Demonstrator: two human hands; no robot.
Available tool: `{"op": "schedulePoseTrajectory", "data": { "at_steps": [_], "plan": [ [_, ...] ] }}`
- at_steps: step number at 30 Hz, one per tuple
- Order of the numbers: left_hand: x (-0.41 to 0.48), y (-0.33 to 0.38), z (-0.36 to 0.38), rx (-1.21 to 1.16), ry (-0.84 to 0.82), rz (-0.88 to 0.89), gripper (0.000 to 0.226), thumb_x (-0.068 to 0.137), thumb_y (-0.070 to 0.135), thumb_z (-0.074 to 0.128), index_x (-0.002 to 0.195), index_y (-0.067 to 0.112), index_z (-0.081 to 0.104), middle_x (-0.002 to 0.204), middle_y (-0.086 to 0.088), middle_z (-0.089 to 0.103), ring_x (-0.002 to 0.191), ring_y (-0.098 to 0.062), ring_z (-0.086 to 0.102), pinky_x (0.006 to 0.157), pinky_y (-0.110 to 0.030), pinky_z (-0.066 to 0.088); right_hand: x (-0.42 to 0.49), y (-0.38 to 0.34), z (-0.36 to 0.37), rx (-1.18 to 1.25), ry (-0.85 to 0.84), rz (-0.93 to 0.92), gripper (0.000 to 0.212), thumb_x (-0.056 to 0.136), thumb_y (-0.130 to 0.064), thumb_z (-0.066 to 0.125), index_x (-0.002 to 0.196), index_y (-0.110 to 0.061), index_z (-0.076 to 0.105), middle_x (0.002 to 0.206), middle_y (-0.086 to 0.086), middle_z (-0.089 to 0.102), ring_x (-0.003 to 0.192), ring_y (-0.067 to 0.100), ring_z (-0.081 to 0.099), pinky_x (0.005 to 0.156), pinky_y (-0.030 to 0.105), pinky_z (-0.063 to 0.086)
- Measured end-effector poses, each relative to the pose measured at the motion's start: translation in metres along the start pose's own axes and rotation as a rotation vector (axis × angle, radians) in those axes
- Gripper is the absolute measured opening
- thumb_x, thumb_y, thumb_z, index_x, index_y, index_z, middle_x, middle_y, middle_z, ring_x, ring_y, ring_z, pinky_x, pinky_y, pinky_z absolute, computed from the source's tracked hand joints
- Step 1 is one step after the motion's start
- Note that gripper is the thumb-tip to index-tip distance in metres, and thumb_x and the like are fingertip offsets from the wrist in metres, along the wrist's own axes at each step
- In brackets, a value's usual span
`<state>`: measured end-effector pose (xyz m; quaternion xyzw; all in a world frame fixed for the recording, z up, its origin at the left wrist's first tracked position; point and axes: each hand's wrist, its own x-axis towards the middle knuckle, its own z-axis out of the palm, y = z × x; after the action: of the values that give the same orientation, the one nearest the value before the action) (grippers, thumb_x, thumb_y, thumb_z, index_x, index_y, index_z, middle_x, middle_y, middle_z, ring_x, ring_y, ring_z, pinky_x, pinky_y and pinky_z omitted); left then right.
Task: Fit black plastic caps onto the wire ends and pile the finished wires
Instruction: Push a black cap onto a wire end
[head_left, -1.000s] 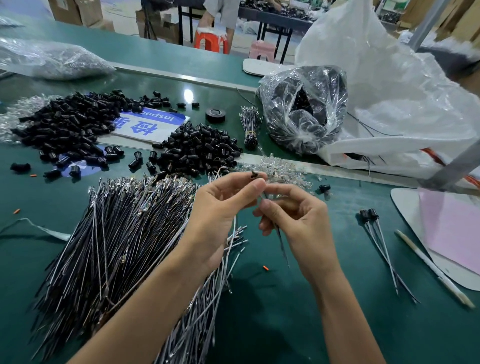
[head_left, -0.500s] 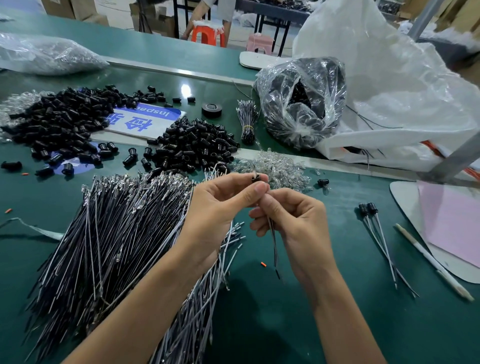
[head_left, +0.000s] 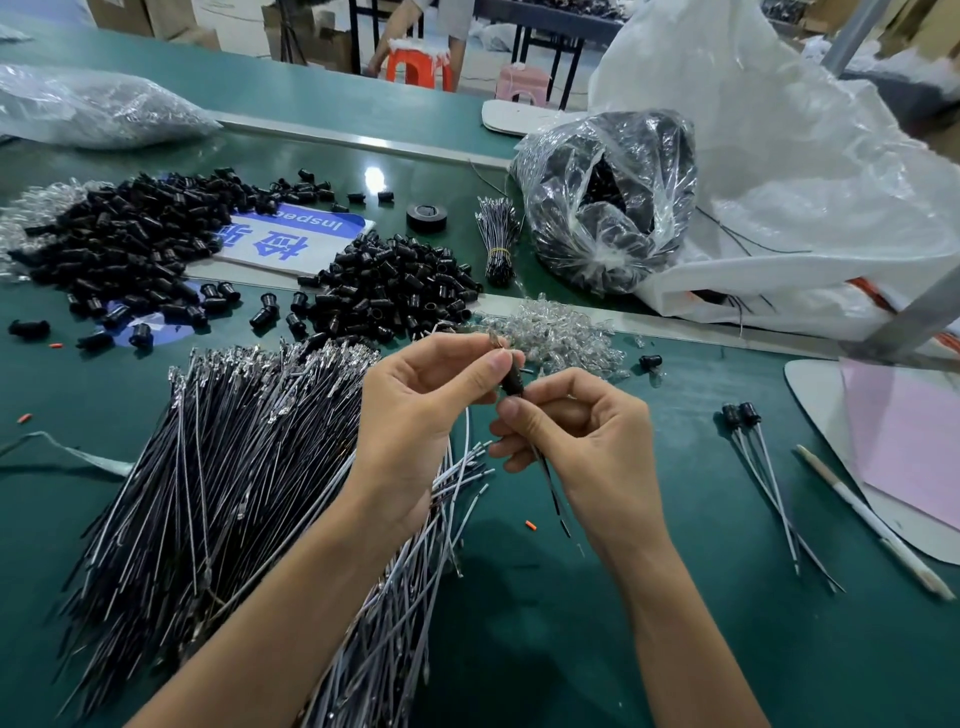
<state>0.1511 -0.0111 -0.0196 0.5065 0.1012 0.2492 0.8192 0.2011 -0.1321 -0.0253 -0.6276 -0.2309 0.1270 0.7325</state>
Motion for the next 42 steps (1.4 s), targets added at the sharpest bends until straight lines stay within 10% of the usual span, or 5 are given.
{"op": "schedulePoseTrajectory", "data": {
  "at_steps": [42],
  "plan": [
    [0.0044,-0.0060,-0.0046,0.063,-0.022,0.108,0.006,0.075,0.017,0.071,0.080,0.018,0.073,0.079,-0.003,0.074,0.073,-0.013,0.067,0.069,-0.025,0.058,-0.0007,0.0077,-0.0031,-0.202,0.036,-0.123,0.015,0.085,-0.008,0.071,0.076,-0.014,0.061,0.071,0.005,0.073,0.058,0.021,0.070,0.055,0.024,0.053]
  ]
}}
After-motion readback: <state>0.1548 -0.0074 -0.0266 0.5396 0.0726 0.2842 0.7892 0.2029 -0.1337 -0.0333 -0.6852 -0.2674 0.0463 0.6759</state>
